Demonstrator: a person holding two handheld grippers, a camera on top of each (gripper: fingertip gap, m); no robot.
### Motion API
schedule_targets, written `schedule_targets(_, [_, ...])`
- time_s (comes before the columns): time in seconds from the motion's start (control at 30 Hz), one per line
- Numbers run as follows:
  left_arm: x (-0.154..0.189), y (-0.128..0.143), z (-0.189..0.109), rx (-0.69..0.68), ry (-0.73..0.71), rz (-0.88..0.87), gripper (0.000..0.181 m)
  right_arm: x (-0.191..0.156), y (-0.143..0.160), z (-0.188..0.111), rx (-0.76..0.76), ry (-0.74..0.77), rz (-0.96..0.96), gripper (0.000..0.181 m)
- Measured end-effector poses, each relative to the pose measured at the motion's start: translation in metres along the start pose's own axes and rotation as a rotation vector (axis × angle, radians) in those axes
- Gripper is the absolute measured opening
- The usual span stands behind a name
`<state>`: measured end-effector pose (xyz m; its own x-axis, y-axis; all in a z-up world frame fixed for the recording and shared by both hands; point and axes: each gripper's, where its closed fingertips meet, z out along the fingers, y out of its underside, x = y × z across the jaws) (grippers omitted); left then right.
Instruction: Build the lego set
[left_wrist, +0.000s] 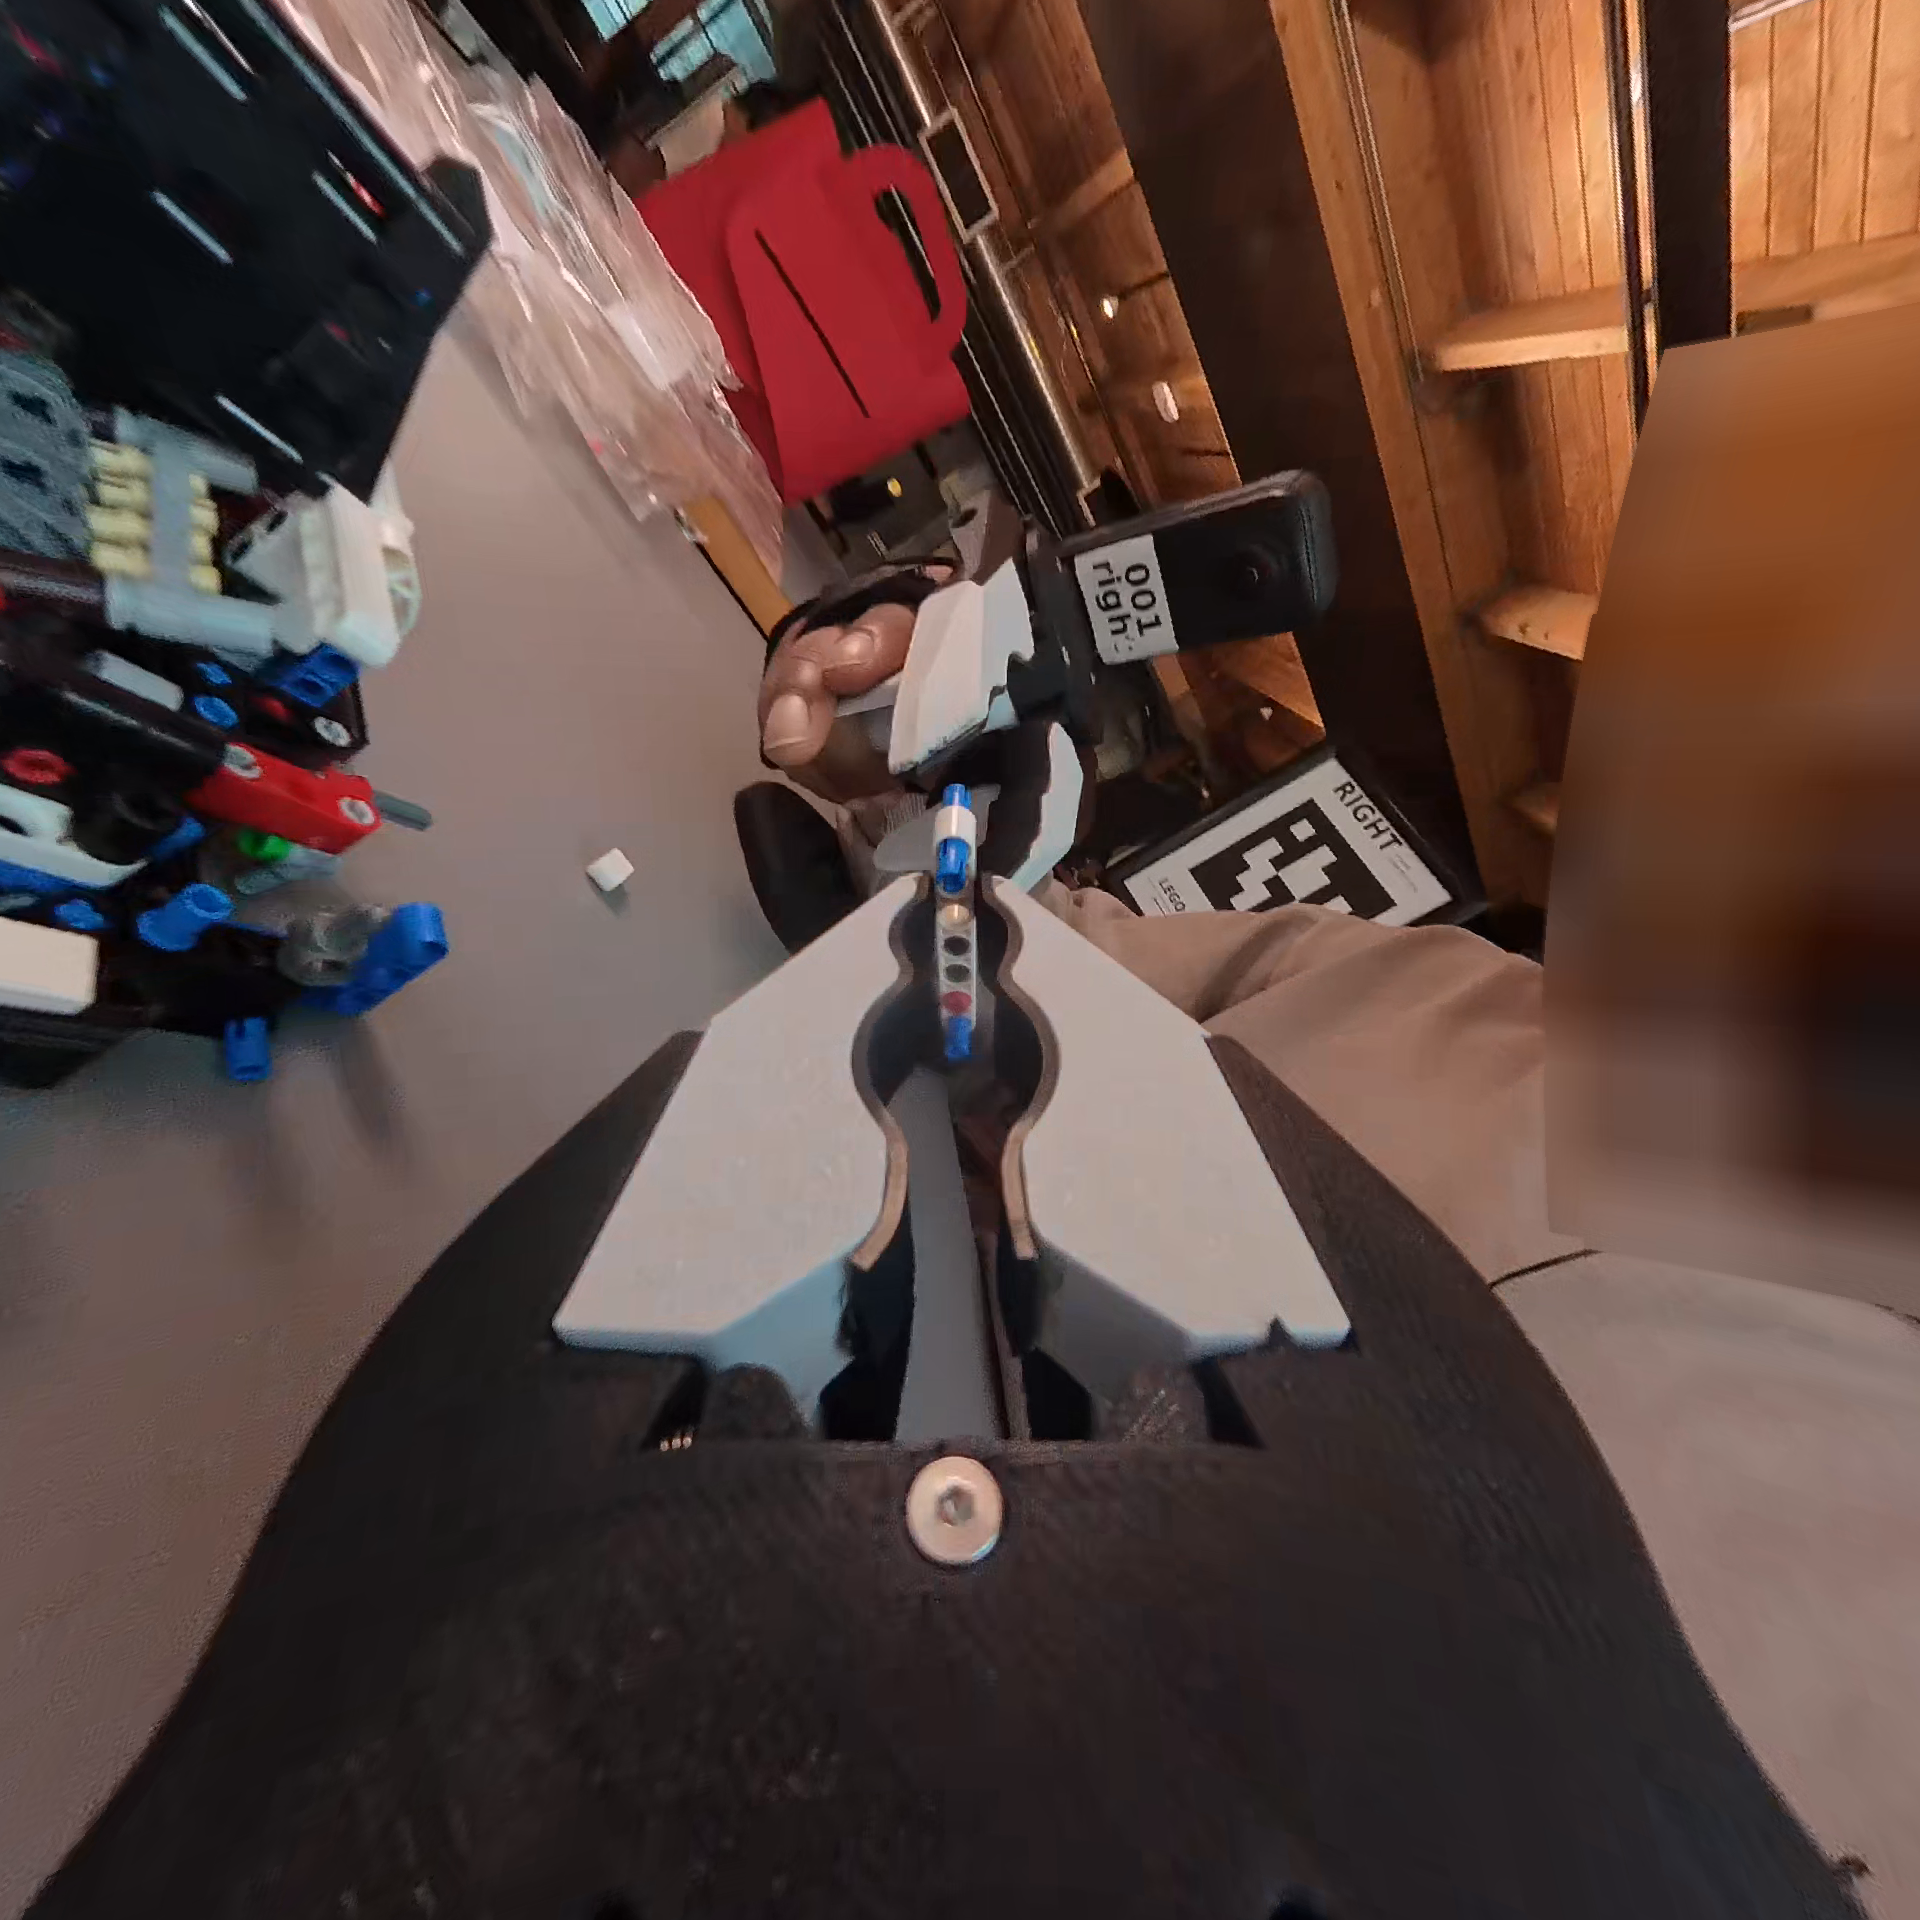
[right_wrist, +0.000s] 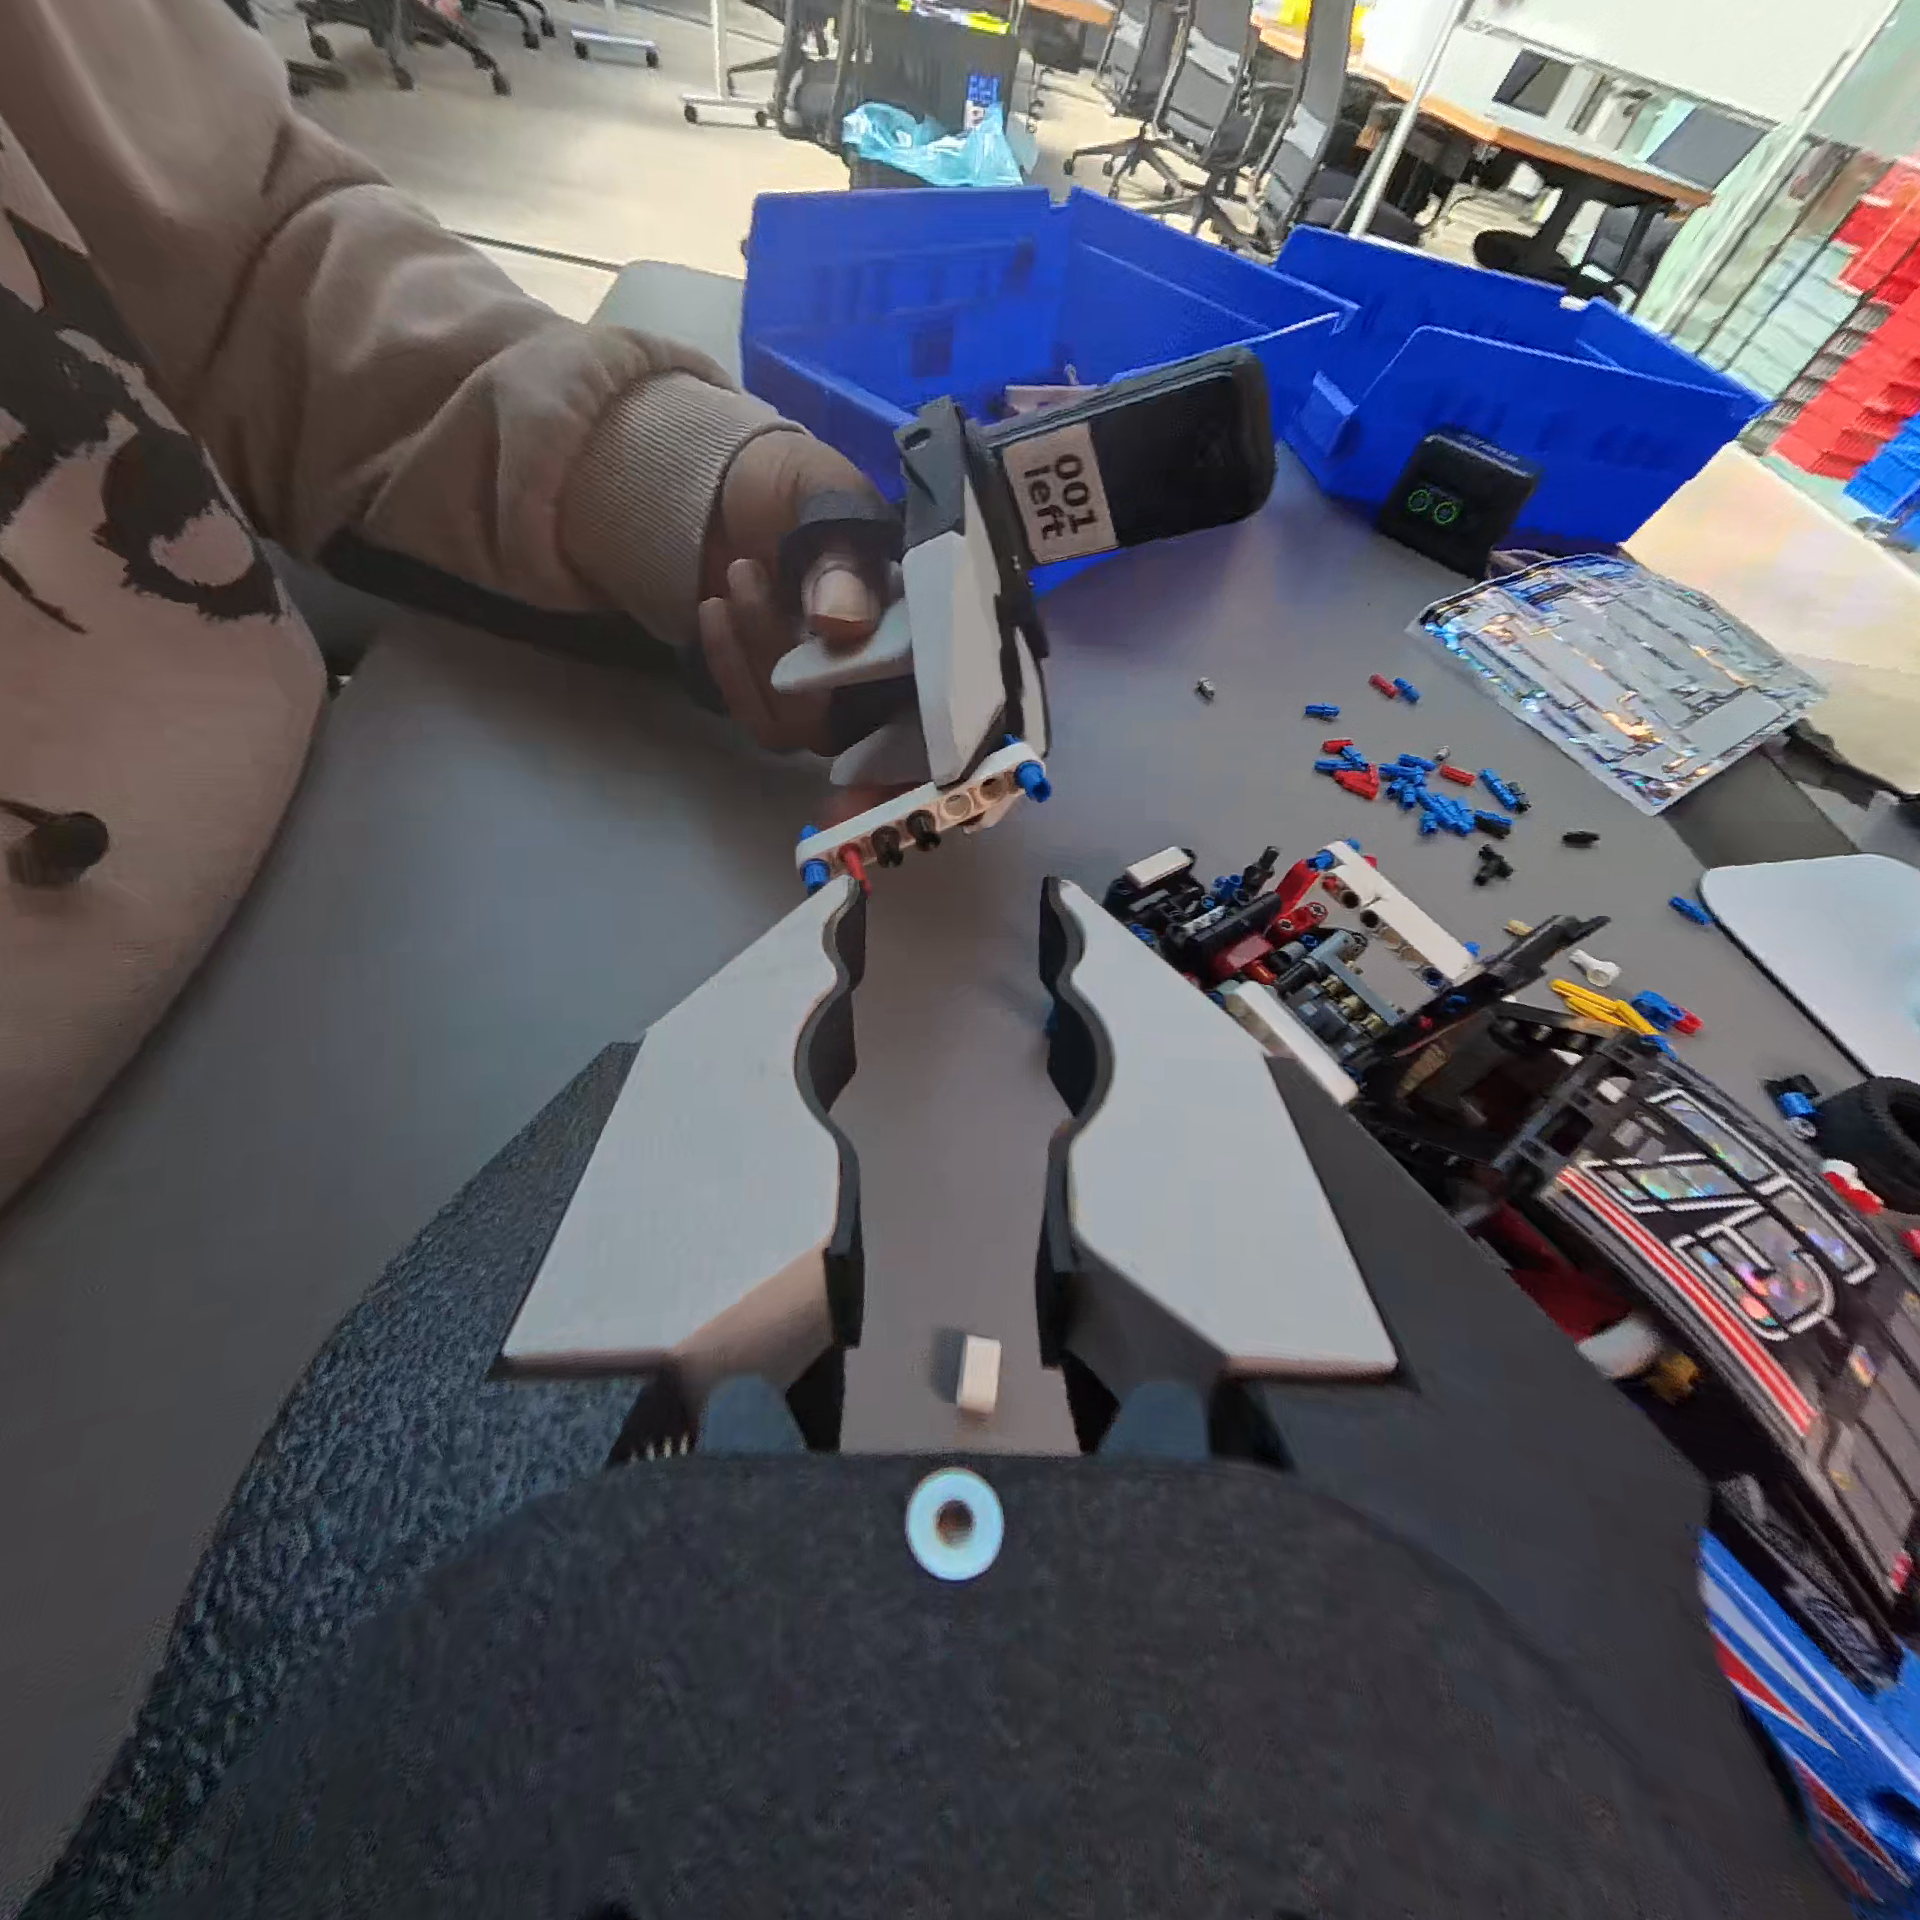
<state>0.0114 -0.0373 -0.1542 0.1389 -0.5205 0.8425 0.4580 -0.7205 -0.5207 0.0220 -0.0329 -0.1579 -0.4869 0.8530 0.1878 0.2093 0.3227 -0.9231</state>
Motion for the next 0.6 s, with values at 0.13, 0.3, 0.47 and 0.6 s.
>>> schedule_targets(0.13, [0.000, 0.017, 0.008, -0.108, 0.012, 0.005, 0.005, -0.025, 0.007, -0.002, -0.016, -0.210, 0.169, 0.023])
schedule_targets(0.3, [0.002, 0.035, 0.014, -0.208, 0.017, 0.035, 0.005, -0.016, -0.003, -0.004, 0.085, -0.244, 0.328, 0.024])
schedule_targets(0.47, [0.007, 0.044, 0.017, -0.249, 0.037, 0.048, 0.005, -0.030, 0.001, 0.007, 0.059, -0.304, 0.355, 0.002])
schedule_targets(0.6, [0.009, 0.035, 0.016, -0.195, 0.037, 0.057, 0.005, -0.023, -0.004, 0.006, 0.107, -0.288, 0.392, 0.002])
